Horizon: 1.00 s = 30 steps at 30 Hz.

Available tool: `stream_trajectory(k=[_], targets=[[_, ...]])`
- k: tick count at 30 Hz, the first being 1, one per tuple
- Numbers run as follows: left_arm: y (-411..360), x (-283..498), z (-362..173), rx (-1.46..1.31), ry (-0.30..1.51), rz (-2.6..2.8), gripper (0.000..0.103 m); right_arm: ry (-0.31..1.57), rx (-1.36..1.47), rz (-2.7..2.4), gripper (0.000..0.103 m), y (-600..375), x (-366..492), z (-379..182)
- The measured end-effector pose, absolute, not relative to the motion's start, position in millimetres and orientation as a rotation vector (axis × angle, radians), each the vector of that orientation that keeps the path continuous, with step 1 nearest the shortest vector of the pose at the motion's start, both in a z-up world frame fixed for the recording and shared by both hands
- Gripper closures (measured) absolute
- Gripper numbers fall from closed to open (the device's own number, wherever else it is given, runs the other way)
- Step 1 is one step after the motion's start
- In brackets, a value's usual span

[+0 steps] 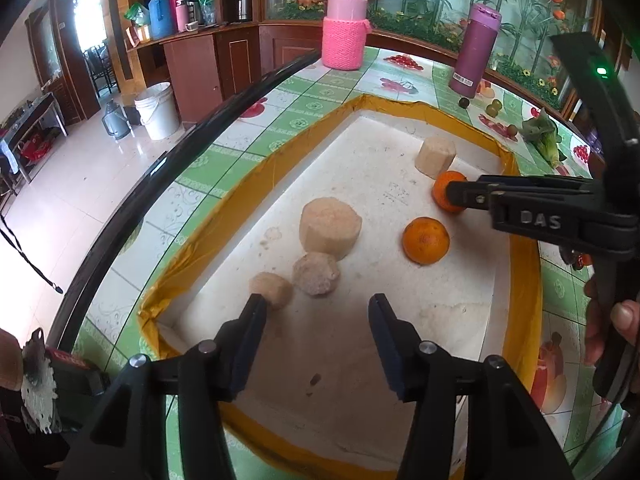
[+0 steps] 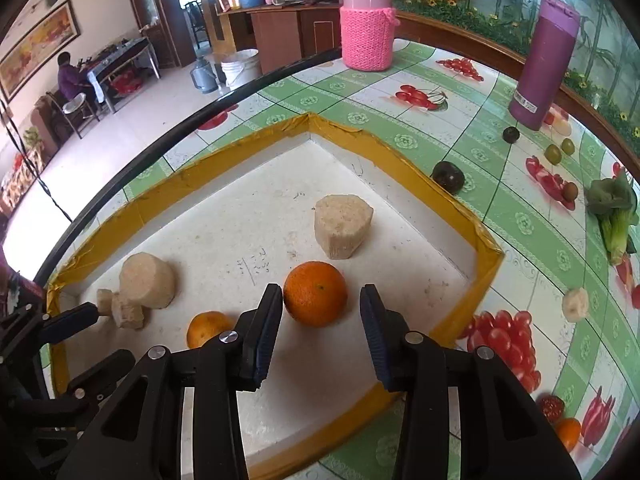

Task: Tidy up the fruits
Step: 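Carry the orange and tan cube over the white tray and open both tools, then withdraw both tools from the tray back toward the loose fruits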

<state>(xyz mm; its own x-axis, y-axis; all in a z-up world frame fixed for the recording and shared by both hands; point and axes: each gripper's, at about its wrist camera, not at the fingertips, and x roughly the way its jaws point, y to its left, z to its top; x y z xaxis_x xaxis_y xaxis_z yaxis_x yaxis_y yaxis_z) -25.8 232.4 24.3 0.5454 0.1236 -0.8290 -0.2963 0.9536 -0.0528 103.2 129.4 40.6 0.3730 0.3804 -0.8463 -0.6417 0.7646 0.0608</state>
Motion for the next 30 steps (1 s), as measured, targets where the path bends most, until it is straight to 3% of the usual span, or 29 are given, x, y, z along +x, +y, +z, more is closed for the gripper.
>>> stream_trajectory(k=[3, 12, 16, 23, 27, 30], targets=[[234, -32, 27, -0.210, 0.959, 0.261, 0.044, 0.972, -0.290, 0.665, 0.062, 122, 95, 50], [226, -49, 45, -0.194, 0.903, 0.299, 0.022, 0.929, -0.219, 0.636, 0.055, 81, 61, 71], [214, -54, 53, -0.172, 0.877, 0.301, 0.013, 0.934, -0.198, 0.606, 0.044, 57, 44, 71], [184, -53, 62, -0.112, 0.858, 0.254, 0.009, 0.942, -0.172, 0.534, 0.042, 9, 19, 68], [161, -51, 65, -0.096, 0.860, 0.207, 0.008, 0.942, -0.119, 0.469, 0.030, -25, 9, 64], [141, -49, 66, -0.074, 0.863, 0.160, 0.007, 0.955, -0.071, 0.430, 0.030, -50, 7, 59]])
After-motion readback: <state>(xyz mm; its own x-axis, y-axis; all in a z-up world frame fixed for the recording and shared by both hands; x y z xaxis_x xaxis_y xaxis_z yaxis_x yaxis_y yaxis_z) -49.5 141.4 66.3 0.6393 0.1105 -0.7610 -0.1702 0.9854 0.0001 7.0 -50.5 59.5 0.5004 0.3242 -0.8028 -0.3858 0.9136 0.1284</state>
